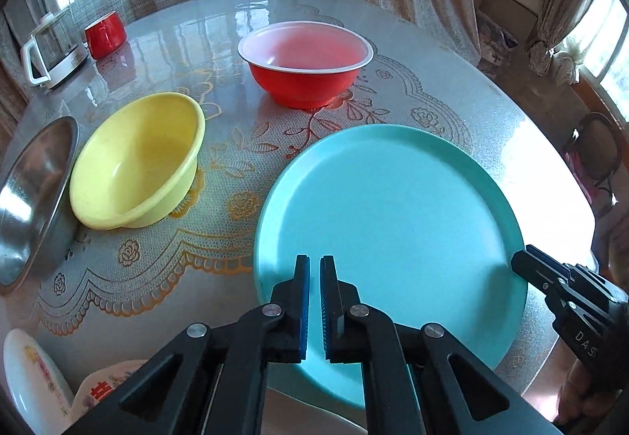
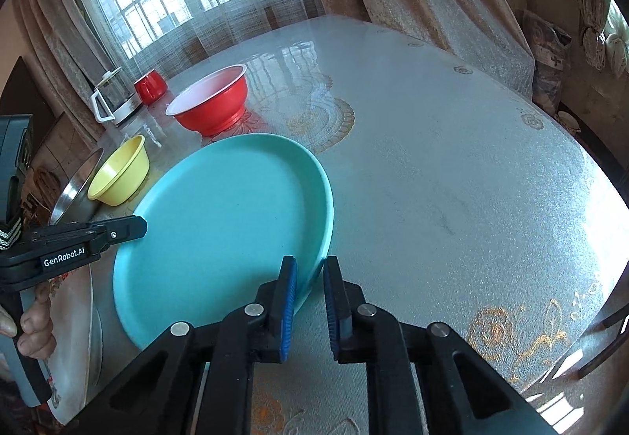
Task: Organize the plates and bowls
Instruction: 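Move the left gripper past the teal plate toward the small floral plate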
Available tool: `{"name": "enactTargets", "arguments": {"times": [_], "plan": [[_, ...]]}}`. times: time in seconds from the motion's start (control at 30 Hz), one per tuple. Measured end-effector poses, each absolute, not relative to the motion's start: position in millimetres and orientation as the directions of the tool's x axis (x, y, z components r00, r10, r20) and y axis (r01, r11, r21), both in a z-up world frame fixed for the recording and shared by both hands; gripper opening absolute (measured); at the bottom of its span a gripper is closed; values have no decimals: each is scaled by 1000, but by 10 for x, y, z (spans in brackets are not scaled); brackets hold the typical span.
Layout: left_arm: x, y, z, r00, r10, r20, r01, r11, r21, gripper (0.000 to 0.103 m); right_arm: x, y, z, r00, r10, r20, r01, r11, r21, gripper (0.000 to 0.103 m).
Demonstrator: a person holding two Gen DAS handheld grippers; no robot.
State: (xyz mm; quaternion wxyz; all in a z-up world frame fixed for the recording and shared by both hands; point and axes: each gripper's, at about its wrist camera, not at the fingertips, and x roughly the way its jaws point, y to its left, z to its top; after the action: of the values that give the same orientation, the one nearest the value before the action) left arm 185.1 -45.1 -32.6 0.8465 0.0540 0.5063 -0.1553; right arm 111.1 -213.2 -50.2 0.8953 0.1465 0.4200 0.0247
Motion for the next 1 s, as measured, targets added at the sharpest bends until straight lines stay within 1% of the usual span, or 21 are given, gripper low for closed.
{"name": "enactTargets", "arguments": {"times": [0.1, 0.23, 0.33, 0.43, 0.47, 0.5, 0.57, 0.63, 0.8, 1.0], "plan": [[1905, -420, -352, 446, -198, -873, 299, 952, -64, 3, 1208, -2111, -500, 650, 144, -746, 85, 962, 260, 14], [1947, -406, -342, 460, -180, -870, 282, 958, -49, 3, 1307, -2108, -501, 650, 138, -747, 85, 964, 253, 14], [1993, -354, -338, 480, -140, -866, 242, 970, -22, 3, 1333, -2072, -499, 652, 128, -748, 77, 970, 233, 14], [1964, -298, -281, 489, -156, -858, 218, 975, -53, 3, 1356, -2041, -496, 651, 129, -748, 68, 971, 227, 14], [1920, -269, -235, 504, -164, -848, 212, 975, -63, 3, 1359, -2032, -495, 653, 133, -746, 65, 971, 230, 17], [1872, -247, -187, 522, -168, -836, 208, 976, -66, 3, 1361, -2032, -493, 653, 137, -745, 62, 971, 232, 17], [1772, -179, -100, 546, -168, -821, 195, 978, -70, 3, 1349, -2058, -488, 652, 160, -741, 59, 964, 260, 26], [1663, -81, -14, 562, -170, -809, 177, 981, -82, 4, 1331, -2108, -473, 653, 147, -743, 89, 959, 268, 32], [1374, 248, 178, 618, -175, -766, 115, 984, -133, 4, 1223, -2174, -384, 675, 116, -729, 121, 957, 264, 34], [1070, 501, 244, 652, -192, -734, 98, 981, -169, 7, 1128, -2029, -279, 681, 133, -720, 81, 963, 255, 36]]}}
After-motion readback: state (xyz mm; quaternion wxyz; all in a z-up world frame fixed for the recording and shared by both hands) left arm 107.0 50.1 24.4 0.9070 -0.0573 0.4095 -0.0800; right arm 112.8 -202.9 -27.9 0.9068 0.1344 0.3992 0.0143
